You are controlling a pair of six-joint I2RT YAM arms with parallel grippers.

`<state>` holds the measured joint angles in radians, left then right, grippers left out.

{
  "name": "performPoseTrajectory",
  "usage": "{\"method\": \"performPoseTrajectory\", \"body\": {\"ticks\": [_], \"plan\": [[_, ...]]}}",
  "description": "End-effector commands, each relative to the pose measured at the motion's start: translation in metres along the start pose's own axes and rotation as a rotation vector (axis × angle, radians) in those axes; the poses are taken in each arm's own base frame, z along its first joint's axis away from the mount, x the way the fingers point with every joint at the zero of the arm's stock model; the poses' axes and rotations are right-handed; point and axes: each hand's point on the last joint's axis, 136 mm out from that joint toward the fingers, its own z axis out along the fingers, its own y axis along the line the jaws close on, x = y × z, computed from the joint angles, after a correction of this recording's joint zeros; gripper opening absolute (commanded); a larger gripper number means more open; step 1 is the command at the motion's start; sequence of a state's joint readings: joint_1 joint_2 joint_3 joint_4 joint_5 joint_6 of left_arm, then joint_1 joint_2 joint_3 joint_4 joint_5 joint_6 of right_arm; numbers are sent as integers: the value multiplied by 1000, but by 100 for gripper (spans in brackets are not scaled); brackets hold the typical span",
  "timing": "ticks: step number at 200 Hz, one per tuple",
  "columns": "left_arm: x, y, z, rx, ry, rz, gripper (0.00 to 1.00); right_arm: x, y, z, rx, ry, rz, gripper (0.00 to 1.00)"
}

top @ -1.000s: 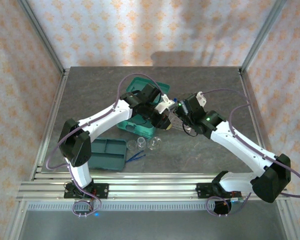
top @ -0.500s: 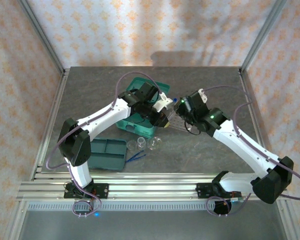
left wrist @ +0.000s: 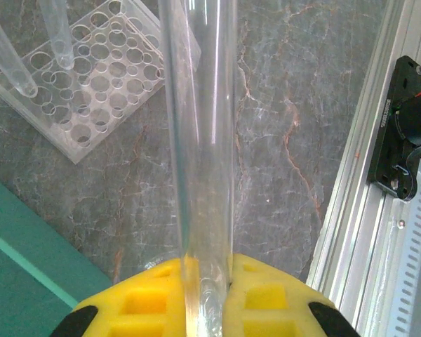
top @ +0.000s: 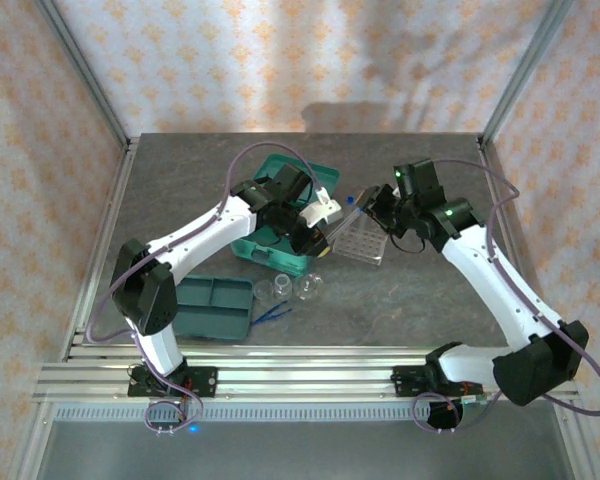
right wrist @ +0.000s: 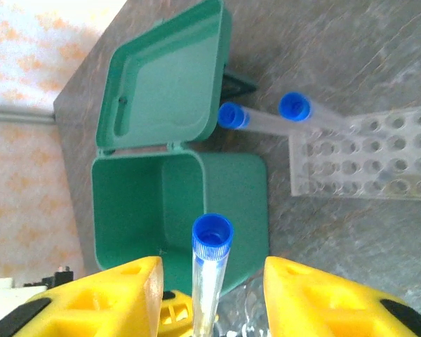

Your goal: Organize the chemistry lab equipment

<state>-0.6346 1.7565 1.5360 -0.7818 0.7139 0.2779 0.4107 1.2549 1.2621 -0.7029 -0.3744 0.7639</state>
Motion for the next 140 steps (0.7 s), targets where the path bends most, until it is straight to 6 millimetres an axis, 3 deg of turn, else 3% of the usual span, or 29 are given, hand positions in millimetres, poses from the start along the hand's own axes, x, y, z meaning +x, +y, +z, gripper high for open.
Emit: {"method": "performPoseTrajectory", "body": {"ticks": [1,50,140], "plan": [[5,-4,-14,-24,8,50,2,10,15,5,-70,98,-29,42],[8,-6,-15,-20,8,59,2,16,22,10,-114,139,-29,42],[8,-9,-14,-1,8,59,2,28,16,26,-125,202,-32,35]]}}
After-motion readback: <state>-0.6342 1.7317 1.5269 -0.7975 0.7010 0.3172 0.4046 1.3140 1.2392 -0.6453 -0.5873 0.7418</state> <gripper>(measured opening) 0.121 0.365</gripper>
